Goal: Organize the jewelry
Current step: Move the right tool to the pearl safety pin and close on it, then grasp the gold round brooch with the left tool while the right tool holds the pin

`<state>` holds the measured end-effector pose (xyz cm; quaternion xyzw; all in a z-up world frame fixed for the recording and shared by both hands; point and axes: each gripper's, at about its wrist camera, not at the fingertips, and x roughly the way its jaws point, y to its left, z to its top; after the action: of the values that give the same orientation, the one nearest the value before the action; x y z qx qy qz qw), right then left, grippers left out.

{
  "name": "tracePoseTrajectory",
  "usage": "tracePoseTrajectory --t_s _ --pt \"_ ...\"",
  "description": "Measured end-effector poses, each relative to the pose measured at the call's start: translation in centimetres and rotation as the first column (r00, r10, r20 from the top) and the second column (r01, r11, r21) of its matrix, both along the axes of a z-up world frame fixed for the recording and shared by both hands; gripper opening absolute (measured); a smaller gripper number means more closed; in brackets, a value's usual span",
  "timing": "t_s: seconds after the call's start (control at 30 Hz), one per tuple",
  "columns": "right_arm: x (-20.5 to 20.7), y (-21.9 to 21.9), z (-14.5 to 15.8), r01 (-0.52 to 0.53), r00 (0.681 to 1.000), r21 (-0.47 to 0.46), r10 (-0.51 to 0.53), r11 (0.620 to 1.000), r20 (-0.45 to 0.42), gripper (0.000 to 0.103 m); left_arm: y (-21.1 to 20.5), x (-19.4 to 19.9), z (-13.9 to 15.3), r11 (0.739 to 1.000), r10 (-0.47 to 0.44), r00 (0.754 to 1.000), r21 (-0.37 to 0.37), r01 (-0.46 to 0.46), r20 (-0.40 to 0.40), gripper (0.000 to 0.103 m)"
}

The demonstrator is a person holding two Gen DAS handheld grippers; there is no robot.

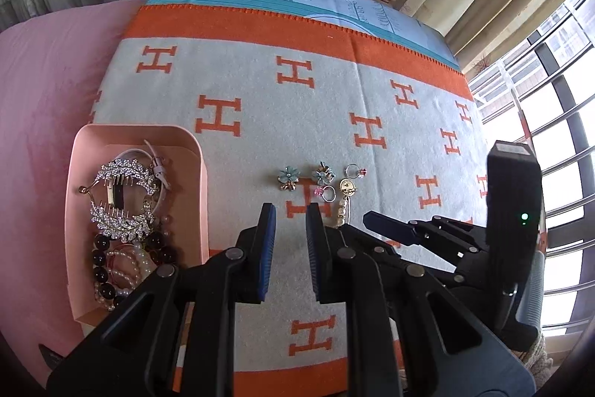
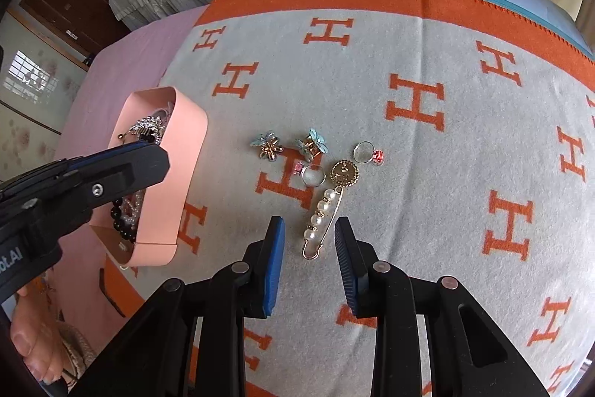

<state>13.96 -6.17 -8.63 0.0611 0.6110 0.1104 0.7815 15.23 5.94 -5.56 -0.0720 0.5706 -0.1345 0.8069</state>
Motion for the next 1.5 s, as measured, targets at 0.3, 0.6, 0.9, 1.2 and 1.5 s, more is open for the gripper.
tracePoseTrajectory --t_s 0.3,0.6,0.9,1.2,1.5 --pt "0.7 3.1 -2.1 -0.004 1.0 -0.21 0.003 0.978 -0.004 0.027 2.8 -0.3 0.4 0.997 0.032 0.999 -0.075 -0.031 0.006 0.014" --pt "0.6 3.5 -2.2 -0.015 1.0 -0.289 0.019 0.957 0.01 0.008 3.7 -0.6 -0.2 0.996 0.031 0.999 -0.085 -0.032 -0.014 0.014" --pt "-1.4 -3.0 -1.9 0.098 0.995 -0.161 -0.099 0.982 0.003 0.007 -0.3 -0.7 -1.3 0.995 -0.079 0.996 -0.062 0.077 -0.031 0.014" --pt "-3.4 -10.2 -1.2 0.222 0.975 -0.041 -0.223 0.974 -0.011 0.007 -8.9 1.4 -3.5 0.942 -0.334 0.937 -0.011 0.335 -0.102 0.014" --pt "-4.5 -12.8 -1.7 0.239 0.971 0.021 -0.239 0.971 -0.023 0.007 -13.4 4.9 -5.7 0.865 -0.477 0.863 0.088 0.494 -0.166 0.014"
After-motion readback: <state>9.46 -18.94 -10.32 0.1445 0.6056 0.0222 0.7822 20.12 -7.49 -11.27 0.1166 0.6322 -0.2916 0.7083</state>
